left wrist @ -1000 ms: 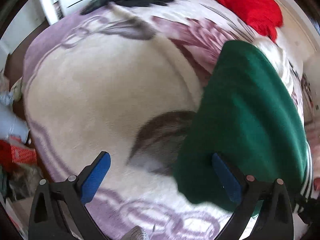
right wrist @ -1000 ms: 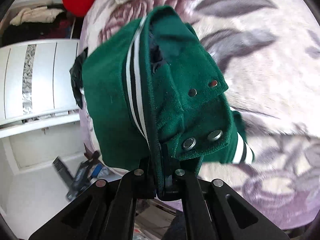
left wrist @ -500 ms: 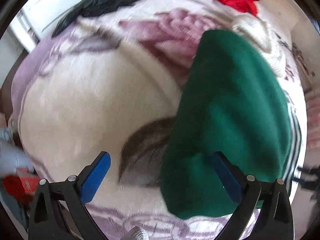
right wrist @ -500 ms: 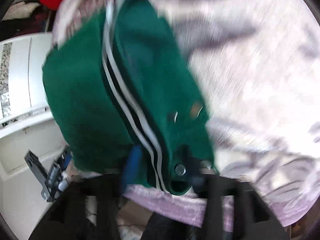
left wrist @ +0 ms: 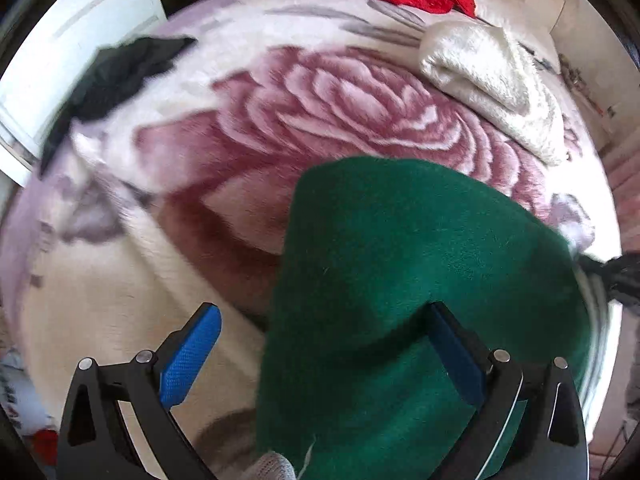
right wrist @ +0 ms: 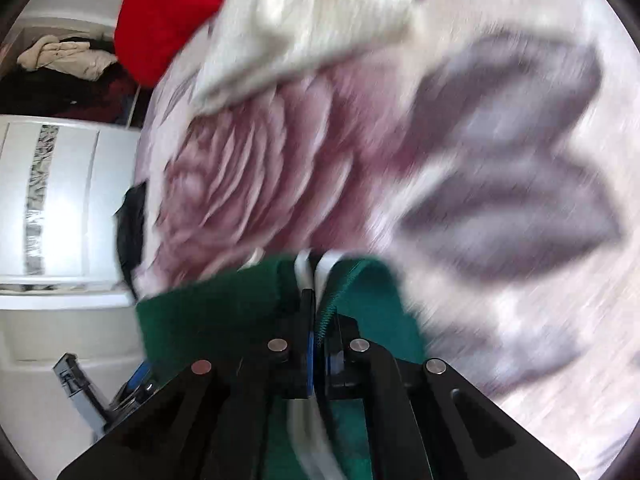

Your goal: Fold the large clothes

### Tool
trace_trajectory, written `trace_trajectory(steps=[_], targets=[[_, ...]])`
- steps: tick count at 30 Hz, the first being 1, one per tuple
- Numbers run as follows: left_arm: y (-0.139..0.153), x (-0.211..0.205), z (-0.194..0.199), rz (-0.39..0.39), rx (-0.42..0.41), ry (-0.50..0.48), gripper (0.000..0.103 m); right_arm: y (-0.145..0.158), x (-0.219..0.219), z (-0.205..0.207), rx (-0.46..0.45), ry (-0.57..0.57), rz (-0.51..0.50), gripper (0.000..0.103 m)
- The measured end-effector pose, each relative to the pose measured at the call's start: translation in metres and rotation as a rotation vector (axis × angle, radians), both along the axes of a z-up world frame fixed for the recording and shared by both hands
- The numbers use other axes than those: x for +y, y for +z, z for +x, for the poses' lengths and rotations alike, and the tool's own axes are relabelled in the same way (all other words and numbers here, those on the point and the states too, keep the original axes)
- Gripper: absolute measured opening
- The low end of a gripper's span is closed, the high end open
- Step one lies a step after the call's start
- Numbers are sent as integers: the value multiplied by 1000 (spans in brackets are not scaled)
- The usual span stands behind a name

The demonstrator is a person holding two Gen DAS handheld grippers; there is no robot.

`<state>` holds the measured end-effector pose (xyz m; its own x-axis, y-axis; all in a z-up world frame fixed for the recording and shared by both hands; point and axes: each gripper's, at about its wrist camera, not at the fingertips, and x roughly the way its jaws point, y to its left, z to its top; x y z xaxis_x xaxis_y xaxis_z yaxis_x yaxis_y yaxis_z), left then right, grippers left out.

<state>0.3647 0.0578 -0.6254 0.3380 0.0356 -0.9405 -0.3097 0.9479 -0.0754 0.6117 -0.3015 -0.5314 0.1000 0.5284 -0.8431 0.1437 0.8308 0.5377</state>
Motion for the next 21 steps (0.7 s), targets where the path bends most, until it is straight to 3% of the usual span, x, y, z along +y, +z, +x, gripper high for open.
trace_trajectory(steps=[3,4,6,7,8,11,14,16,18,19,20,21], targets=[[1,2,-8,-46,20,17,103,-33,-12,-7,152,4,23,4],[6,3,-15,-51,21,26,103,-31,-13,-13,166,24,41,10],[13,4,-26,-54,26,45,103,-15,-29,-37,185,42,88,40],[17,6,-35,-53,29,67,103,-5,-39,-55,193,40,80,60],[19,8,-42,-57,30,83,103,3,-49,-72,189,30,74,69],[23,8,-70,-67,44,131,103,9,-67,-133,250,-7,74,70],[24,4,-90,-64,67,167,103,-8,-87,-204,388,-122,56,70],[23,0,-102,-70,89,181,103,-23,-100,-254,482,-265,198,70],[21,-3,-108,-77,103,182,103,-43,-93,-286,512,-429,428,70],[18,-5,-110,-73,114,178,103,-50,-91,-295,493,-492,475,72],[16,-7,-110,-68,125,170,103,-60,-86,-299,464,-529,475,82],[13,-9,-111,-64,135,162,103,-68,-80,-297,453,-535,448,83]])
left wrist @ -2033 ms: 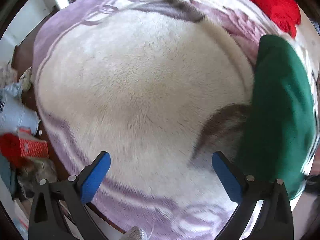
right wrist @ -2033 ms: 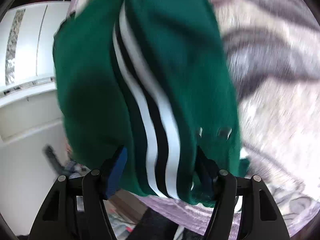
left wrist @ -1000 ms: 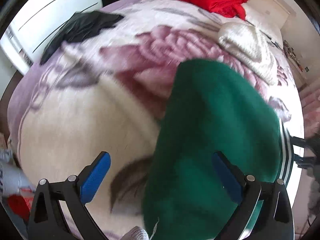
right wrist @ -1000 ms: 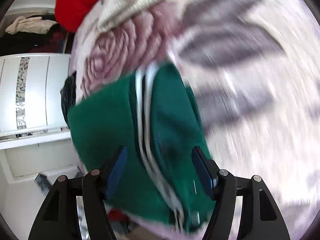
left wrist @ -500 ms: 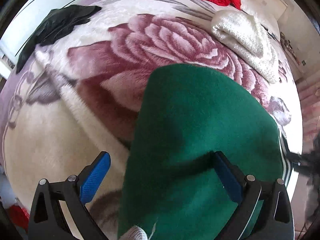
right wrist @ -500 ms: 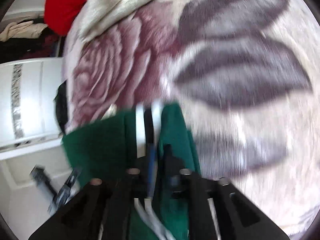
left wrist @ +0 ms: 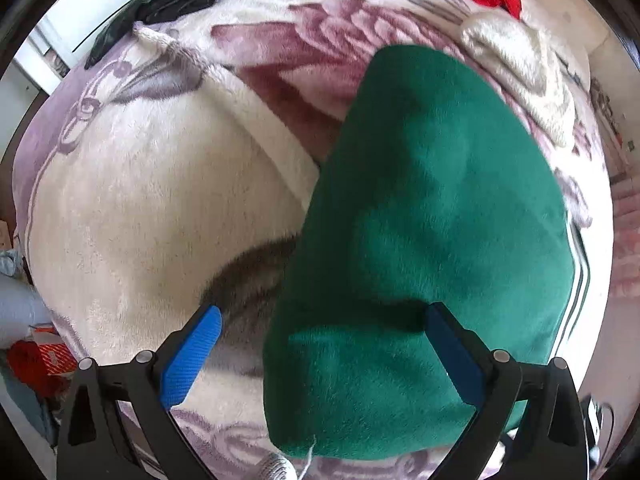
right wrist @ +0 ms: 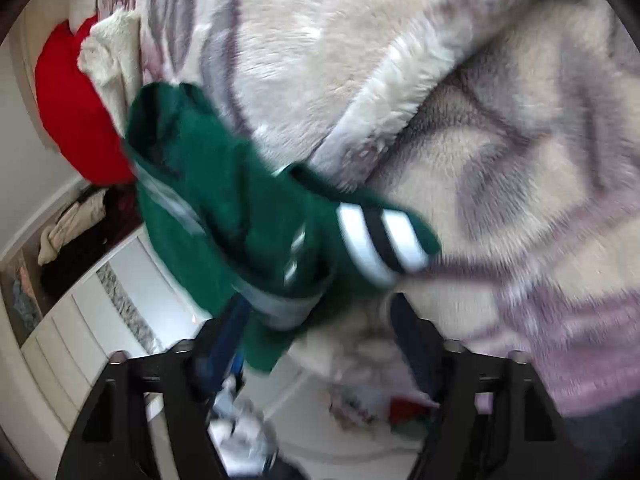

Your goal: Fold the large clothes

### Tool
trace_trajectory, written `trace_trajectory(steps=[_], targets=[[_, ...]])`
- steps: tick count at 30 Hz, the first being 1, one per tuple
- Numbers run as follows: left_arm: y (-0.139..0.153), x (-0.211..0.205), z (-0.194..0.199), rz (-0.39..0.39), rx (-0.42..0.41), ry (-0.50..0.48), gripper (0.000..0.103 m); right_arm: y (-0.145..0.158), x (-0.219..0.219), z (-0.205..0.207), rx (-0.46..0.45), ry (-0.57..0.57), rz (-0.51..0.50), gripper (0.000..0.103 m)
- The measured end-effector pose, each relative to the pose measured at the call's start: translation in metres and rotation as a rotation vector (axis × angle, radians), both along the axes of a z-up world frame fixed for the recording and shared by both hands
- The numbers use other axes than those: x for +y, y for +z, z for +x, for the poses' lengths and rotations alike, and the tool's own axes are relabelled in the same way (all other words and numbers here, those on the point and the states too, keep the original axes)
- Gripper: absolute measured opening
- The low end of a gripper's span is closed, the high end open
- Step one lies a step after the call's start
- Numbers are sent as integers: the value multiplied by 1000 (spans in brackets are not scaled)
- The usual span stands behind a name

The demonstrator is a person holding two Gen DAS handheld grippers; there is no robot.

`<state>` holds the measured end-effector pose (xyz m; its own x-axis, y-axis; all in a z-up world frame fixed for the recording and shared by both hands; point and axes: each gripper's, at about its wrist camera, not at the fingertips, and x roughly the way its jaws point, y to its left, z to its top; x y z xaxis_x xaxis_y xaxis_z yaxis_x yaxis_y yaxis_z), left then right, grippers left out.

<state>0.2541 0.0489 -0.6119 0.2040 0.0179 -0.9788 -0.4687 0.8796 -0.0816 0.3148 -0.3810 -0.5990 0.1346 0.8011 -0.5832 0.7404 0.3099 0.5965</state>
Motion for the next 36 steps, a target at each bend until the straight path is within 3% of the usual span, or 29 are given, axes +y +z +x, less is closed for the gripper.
trace_trajectory(steps=[2,5,6,7,8,11,13,15,17,19,21,22,25,30,33,36], targets=[[-3,-2,1,2,6,-9,103,-18,13,7,-28,-35,-23,94],[-7,-1,4,4,6,-15,103,-32,30,17,-81,-84,-59,92],[-7,-1,4,11,8,-15,103,-25,22,11,-116,-91,-66,88],[-7,1,3,18,10,-19,103,-19,24,12,-169,-93,-57,63],[-8,2,4,19,11,-23,103,-14,27,13,-208,-73,-45,50],[-12,6,3,10,3,-23,103,6,32,18,-337,13,-40,43],[-13,10,2,-2,-7,-19,103,17,33,22,-475,46,15,41],[-19,11,1,-20,-1,-19,103,17,35,27,-587,137,-4,40],[-28,9,-1,-69,9,-35,103,-20,23,21,-516,152,-15,40],[-29,6,-3,-71,15,-33,103,-57,16,10,-431,89,71,42],[-25,6,-4,-68,16,-27,103,-55,20,13,-405,105,104,53],[-22,7,-5,-72,14,-20,103,-48,15,13,-372,122,102,63],[-4,7,-10,-64,-17,-13,103,-30,-3,12,-263,128,41,71],[18,-4,-8,26,-69,-88,103,33,-33,35,-337,230,-171,71],[-2,-8,-10,69,-22,-127,103,65,-22,82,-429,293,-214,71],[-28,-8,-15,30,3,-128,103,73,14,141,-492,335,-236,71]])
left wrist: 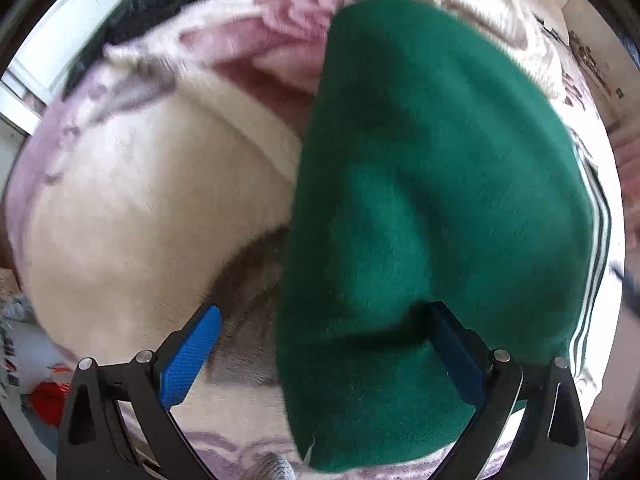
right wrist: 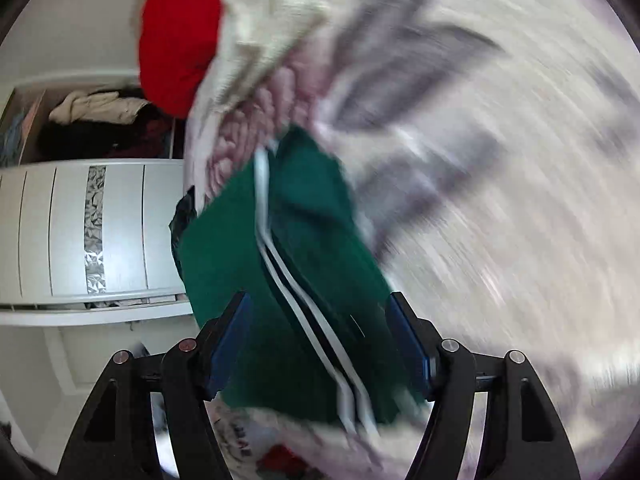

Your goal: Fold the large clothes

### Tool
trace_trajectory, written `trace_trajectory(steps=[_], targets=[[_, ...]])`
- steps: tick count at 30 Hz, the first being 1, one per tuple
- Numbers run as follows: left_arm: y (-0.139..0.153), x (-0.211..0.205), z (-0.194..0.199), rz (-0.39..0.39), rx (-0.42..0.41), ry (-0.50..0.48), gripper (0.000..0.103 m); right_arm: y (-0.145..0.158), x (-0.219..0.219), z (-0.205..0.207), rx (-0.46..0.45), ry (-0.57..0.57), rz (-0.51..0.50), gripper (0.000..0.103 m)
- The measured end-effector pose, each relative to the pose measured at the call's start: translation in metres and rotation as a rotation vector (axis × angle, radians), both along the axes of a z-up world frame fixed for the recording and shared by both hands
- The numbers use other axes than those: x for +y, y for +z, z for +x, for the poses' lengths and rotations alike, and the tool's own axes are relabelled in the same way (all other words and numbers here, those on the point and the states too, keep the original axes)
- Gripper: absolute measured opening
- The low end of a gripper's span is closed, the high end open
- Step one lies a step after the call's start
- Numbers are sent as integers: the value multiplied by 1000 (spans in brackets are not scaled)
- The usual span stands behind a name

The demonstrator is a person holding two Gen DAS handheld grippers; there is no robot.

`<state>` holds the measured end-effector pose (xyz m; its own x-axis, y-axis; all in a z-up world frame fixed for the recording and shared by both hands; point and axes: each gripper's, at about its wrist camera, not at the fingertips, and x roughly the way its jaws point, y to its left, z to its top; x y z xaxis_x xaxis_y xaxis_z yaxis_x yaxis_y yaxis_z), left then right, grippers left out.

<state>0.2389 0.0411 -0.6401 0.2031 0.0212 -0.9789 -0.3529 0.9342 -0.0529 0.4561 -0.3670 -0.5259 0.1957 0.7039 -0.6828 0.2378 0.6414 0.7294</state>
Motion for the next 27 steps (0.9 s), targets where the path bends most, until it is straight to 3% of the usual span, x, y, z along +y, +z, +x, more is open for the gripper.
trace_trajectory(steps=[3,6,7,8,10,11,13,15,18,19,20,22,26,27], targets=[[-8,9,-5,-67,-27,39,103,-2,36,51,-47,5,-75,71],[-8,13,-9,-90,-40,48,103,-24,74,100,38,128,-38,68],[-8,14,-11,-84,-46,44,103,-26,84,109,45,155,-24,31],[-8,16,-15,-88,-53,43,103,-24,93,115,27,168,-52,3],[-8,16,-20,-128,-68,46,103,-21,94,134,-7,135,-139,2],[-7,16,-20,-140,-69,49,103,-20,86,141,-12,87,-182,2],[0,16,-18,-125,-61,52,103,-35,76,153,73,36,-216,3],[15,20,-28,-121,-73,79,103,-37,83,153,116,98,-177,4],[40,36,-63,-158,-155,199,103,-9,85,151,122,176,-195,12],[46,44,-80,-176,-172,263,103,5,84,149,116,201,-222,28],[45,50,-93,-205,-179,316,103,21,84,146,93,224,-240,54],[33,56,-119,-326,-180,452,103,47,90,143,42,283,-273,72],[-4,59,-134,-665,-262,691,97,81,139,154,-16,480,-299,72],[-9,56,-135,-723,-298,734,91,82,163,163,-24,529,-298,72]])
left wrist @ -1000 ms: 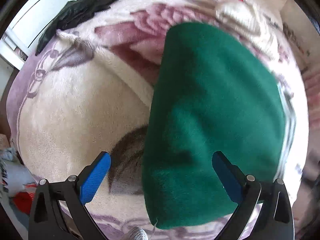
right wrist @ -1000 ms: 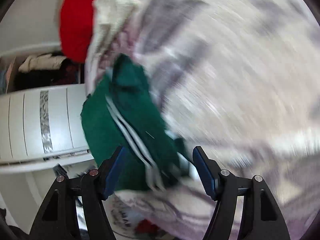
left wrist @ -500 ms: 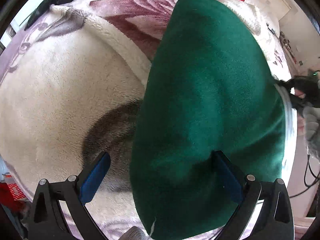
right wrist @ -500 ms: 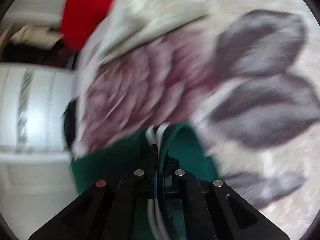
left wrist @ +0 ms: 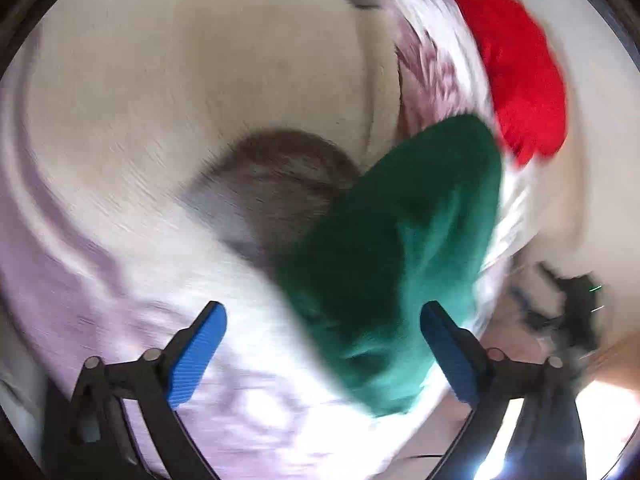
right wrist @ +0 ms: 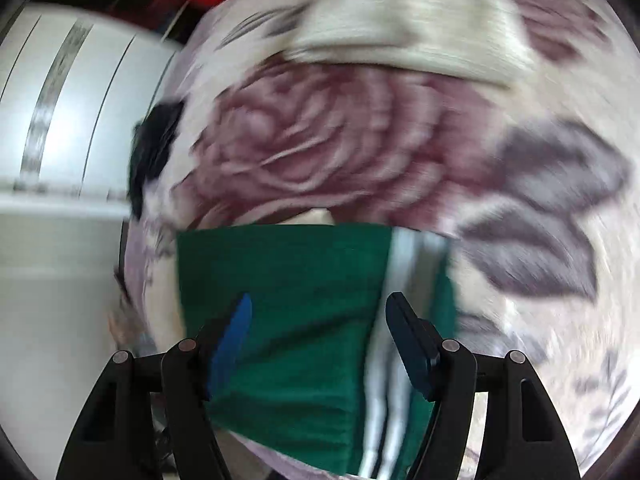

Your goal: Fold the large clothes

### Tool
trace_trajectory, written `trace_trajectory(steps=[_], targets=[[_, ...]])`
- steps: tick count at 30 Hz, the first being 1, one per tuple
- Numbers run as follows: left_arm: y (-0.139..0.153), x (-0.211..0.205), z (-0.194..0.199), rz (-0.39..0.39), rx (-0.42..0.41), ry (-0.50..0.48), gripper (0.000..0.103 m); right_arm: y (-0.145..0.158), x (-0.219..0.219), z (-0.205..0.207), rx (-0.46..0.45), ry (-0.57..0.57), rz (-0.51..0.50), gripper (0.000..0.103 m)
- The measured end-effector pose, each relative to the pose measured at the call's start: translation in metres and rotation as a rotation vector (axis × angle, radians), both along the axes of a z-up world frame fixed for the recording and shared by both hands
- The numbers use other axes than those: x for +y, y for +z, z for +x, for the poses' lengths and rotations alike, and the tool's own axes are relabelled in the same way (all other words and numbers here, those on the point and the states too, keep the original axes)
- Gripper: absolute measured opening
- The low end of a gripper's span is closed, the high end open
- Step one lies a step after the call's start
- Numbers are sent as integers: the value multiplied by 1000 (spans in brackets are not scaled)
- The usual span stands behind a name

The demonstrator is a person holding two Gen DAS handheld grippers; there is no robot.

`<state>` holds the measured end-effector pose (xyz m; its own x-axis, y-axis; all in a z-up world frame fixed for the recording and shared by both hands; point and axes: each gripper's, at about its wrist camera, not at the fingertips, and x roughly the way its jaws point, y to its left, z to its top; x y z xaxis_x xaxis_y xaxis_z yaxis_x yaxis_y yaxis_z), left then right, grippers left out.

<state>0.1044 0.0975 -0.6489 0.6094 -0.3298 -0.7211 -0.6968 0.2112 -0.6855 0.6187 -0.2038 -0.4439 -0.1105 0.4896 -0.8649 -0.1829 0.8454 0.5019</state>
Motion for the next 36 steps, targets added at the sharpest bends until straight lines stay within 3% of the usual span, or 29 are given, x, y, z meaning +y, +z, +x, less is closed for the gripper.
trace_trajectory(steps=[2,7,10,11,12,15,17,18,19,21,24,25,26,28,30,32,33,34,35,36], targets=[[-10,-1,4,-40,-38,69,60,2,52,13,-18,124,-17,72],[-4,-9,7,64,-73,74,38,-23,185,28,-7,385,-47,77],[-6,-8,-1,93,-107,38,32,-47,252,20,46,538,-92,76],[-8,-7,-4,92,-121,31,31,-58,269,15,89,597,-103,68],[-11,-5,-9,92,-135,30,31,-65,284,9,79,626,-130,37],[-26,4,-19,60,-212,17,29,-80,293,15,107,540,-174,17],[-35,6,-20,61,-211,-8,29,-88,287,28,102,444,-194,0],[-39,8,-24,39,-227,-10,29,-92,284,38,68,404,-246,0],[-42,11,-28,-7,-251,-10,29,-97,277,48,86,356,-250,0],[-34,13,-30,-27,-262,-29,33,-101,268,53,147,336,-217,0],[-26,15,-25,-76,-247,-31,35,-77,256,47,122,413,-153,1],[-21,15,-27,-79,-239,-30,35,-69,249,45,119,425,-151,11],[-18,14,-28,-76,-233,-30,36,-58,236,44,117,420,-141,42],[-7,7,-35,-58,-228,-36,43,-42,212,44,86,411,-111,76],[-3,-3,-40,-59,-246,-34,58,-32,188,42,67,426,-98,78],[-6,-16,-33,-80,-261,-45,60,-37,168,39,85,456,-112,78],[-8,-23,-28,-68,-259,-56,58,-40,164,39,99,465,-115,78],[-9,-26,-22,-36,-257,-63,48,-49,159,36,124,482,-117,78],[-8,-31,-19,9,-243,-73,27,-58,157,34,138,500,-122,78],[-10,-34,-19,40,-218,-87,15,-67,157,30,154,523,-119,78]])
